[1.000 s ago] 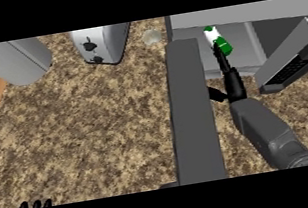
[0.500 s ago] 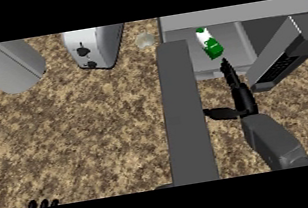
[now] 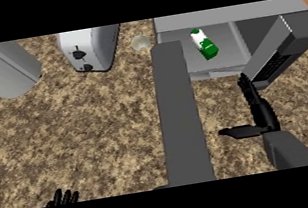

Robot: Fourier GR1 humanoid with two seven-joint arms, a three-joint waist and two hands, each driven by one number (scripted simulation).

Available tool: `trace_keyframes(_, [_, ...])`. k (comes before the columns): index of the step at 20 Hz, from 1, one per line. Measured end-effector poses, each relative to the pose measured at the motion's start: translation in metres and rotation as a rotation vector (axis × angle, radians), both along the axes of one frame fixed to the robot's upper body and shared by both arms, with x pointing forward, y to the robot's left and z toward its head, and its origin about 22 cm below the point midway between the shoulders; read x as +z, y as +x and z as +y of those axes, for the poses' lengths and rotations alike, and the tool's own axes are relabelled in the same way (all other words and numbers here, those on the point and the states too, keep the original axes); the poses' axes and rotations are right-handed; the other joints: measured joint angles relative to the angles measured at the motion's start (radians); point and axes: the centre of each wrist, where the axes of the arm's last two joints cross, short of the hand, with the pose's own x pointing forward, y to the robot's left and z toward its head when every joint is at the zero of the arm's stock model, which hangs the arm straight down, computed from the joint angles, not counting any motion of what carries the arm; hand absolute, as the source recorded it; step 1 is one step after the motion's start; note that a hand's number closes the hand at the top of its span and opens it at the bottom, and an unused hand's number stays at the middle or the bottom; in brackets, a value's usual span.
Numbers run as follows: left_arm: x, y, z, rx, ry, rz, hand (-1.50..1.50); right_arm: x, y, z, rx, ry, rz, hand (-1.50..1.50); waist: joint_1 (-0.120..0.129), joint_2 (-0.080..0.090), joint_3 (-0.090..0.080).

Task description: Pick up the milk, place it into the microwave and close the microwave

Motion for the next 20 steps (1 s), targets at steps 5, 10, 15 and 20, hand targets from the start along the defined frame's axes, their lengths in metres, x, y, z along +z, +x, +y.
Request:
trace_keyframes(5, [-0.004,0.011,-0.016,-0.106,0.013,0.015,-1.5,-0.002,-0.02,-0.031,-0.034,-0.007,-0.008,1.5,-0.014,-0.003,-0.001])
trace_keyframes(10, [-0.011,0.03,-0.03,-0.224,0.08,0.04,1.5,0.003,-0.037,-0.067,-0.081,-0.02,-0.003,-1.5,-0.015,-0.003,-0.001])
trace_keyframes(15, [-0.015,0.056,-0.051,-0.293,0.162,0.024,1.5,0.006,-0.062,-0.103,-0.153,-0.005,0.012,-1.5,-0.016,-0.002,0.0])
trace_keyframes(20, [-0.018,0.077,-0.077,-0.308,0.18,0.026,1.5,0.017,-0.07,-0.13,-0.208,0.013,0.007,-1.5,-0.01,-0.001,0.0])
